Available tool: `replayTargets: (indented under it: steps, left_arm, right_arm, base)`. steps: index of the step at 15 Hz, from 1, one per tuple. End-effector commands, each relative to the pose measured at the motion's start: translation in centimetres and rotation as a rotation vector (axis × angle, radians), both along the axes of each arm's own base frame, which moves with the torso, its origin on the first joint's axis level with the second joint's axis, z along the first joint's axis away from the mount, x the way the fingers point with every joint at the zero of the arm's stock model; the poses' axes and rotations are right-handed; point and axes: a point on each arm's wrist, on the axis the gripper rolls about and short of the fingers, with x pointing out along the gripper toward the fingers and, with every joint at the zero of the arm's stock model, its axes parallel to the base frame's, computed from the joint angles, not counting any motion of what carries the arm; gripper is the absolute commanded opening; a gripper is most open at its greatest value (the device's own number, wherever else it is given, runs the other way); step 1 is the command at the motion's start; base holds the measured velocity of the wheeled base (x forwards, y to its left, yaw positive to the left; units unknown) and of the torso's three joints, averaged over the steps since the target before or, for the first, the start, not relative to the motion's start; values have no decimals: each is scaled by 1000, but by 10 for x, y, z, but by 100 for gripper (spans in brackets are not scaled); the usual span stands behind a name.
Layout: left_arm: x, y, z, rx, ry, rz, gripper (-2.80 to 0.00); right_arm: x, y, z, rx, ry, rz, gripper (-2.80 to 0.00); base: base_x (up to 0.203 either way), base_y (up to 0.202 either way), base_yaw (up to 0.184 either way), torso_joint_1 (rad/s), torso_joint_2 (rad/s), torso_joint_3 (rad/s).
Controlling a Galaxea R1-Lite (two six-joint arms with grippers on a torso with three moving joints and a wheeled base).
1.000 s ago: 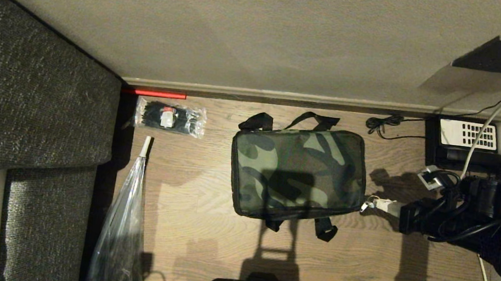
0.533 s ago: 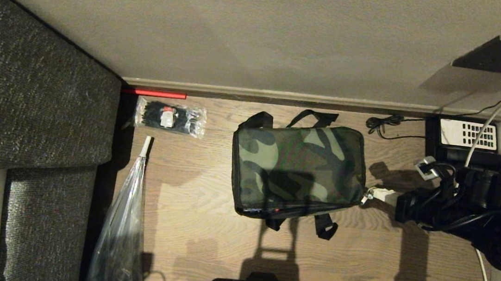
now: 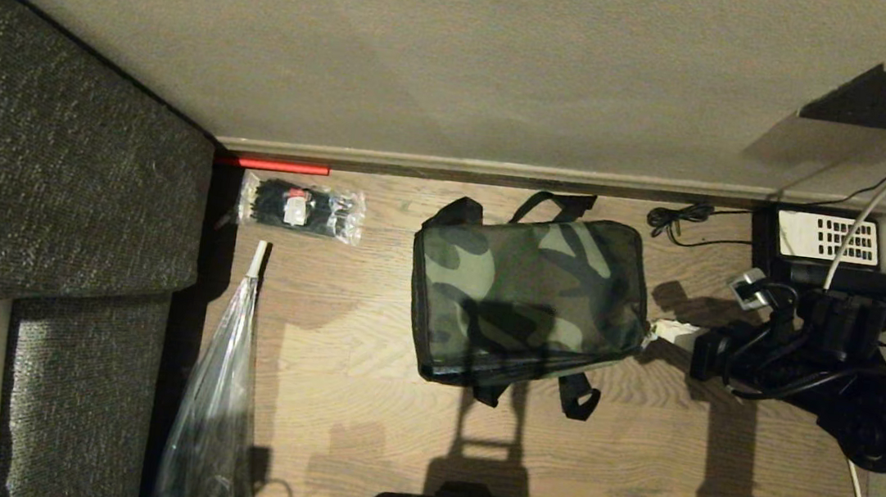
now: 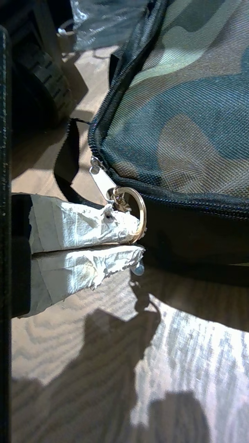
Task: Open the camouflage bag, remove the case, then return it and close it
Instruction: Open the top of the storage box
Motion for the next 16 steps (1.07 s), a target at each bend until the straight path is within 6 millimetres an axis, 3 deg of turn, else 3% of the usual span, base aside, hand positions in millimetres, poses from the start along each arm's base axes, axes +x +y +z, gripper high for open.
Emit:
replayTargets:
  steps: [1,5,8,11,12,16]
  left_arm:
    - [0,0,0,-2,0,0,-280]
    - [0,0,0,-1,0,1,-280]
    - [0,0,0,-1,0,1,-280]
    - [0,0,0,-1,0,1,-280]
    - [0,0,0,-1,0,-1,-280]
    - [0,0,0,-2,0,1,-280]
  right_arm:
    - [2,0,0,-2,-27,3,-280]
    - [-12,5,1,51,32,0,-280]
    - [-27,21,-2,84,97,33,-280]
    - [-29,28,-2,106,120,36,-280]
    - [-33,29,-4,105,133,38,0]
    - [-41,27,-2,96,124,44,0]
  base:
    - [0,0,0,0,0,0]
    - [0,0,0,0,0,0]
    - [0,0,0,0,0,0]
    - [0,0,0,0,0,0]
    - [0,0,0,0,0,0]
    - [0,0,0,0,0,0]
